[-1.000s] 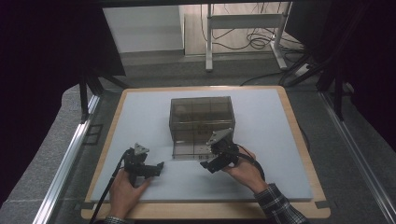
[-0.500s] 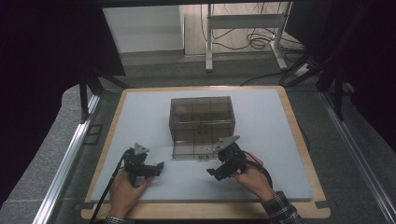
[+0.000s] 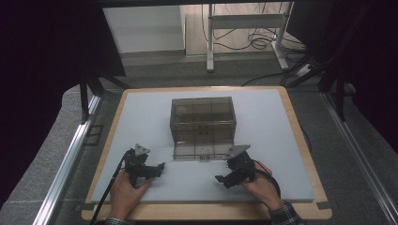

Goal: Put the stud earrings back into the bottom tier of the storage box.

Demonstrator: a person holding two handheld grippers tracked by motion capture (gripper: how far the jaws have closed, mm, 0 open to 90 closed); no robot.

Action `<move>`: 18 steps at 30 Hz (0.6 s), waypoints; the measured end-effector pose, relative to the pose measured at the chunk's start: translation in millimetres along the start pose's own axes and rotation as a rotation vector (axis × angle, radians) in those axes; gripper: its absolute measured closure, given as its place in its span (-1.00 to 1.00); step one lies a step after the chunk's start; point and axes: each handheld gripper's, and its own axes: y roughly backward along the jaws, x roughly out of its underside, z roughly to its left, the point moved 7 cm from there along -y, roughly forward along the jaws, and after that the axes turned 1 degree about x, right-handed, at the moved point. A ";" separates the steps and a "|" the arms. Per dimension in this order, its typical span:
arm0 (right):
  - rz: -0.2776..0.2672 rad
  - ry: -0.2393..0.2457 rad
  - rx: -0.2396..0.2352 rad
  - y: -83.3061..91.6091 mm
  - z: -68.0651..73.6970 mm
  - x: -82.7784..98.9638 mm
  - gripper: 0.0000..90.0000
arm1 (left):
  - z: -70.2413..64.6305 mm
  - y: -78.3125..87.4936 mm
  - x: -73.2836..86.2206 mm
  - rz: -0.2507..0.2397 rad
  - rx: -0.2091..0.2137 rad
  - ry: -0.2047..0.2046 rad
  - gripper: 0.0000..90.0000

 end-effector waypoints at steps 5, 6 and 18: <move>-0.012 -0.018 0.013 -0.5 -4.2 13.3 -0.86 | 0.0 0.0 0.0 0.000 0.000 0.000 -1.00; -0.016 -0.024 0.016 -0.4 -5.2 16.0 -0.87 | 0.0 0.0 0.0 0.000 0.000 0.000 -1.00; -0.076 -0.056 0.039 -1.4 -10.0 29.1 -0.87 | 0.2 0.1 0.1 0.002 0.000 -0.006 -1.00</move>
